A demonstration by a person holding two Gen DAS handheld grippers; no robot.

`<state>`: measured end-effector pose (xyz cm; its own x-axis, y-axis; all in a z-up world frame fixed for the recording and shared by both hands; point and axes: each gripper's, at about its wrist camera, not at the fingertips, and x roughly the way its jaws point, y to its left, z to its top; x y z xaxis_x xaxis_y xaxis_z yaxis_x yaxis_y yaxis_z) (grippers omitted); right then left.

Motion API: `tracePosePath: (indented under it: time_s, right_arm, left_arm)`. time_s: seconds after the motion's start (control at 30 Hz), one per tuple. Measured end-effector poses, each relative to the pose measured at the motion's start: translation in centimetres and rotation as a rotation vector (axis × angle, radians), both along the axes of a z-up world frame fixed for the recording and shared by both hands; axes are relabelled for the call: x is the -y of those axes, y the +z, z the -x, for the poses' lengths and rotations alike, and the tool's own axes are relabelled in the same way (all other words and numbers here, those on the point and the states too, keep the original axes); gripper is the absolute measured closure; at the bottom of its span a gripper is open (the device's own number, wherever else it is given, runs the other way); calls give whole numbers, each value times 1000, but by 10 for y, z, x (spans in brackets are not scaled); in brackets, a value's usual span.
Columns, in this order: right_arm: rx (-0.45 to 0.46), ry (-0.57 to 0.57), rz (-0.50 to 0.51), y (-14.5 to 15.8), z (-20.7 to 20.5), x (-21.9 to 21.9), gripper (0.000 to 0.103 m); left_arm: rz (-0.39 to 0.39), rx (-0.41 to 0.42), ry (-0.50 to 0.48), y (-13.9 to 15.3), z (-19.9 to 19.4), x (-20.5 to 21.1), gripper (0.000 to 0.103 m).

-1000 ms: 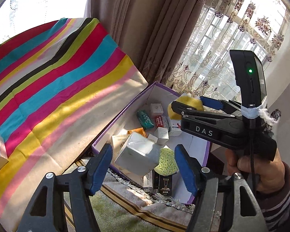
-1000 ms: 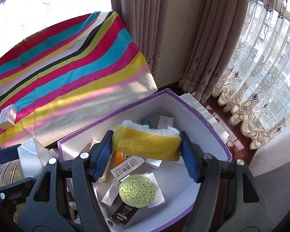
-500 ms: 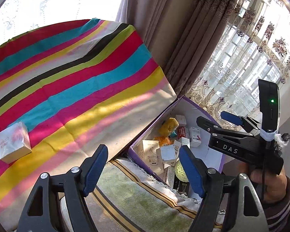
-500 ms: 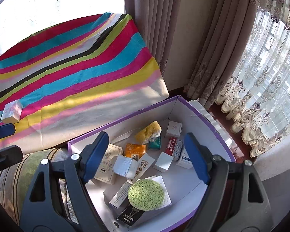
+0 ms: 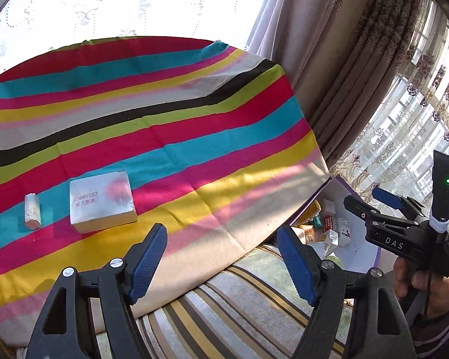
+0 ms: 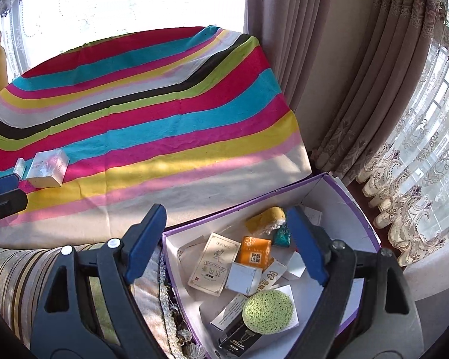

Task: Organize objects
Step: 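Move both open grippers back to the last items on the sofa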

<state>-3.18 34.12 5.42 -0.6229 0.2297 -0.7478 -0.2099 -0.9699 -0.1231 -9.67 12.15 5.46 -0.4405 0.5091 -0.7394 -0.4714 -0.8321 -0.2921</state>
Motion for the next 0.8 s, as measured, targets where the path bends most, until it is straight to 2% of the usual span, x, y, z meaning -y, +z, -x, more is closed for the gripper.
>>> tracePosePath:
  time_s: [0.43,0.8]
  right_arm:
    - [-13,185,28,7,38,85,14]
    - [46,330,80,-7,76,159,6]
  left_arm:
    - [13,-5,201,-6,28,92,26]
    - [40,24,335,-21,57,147,26]
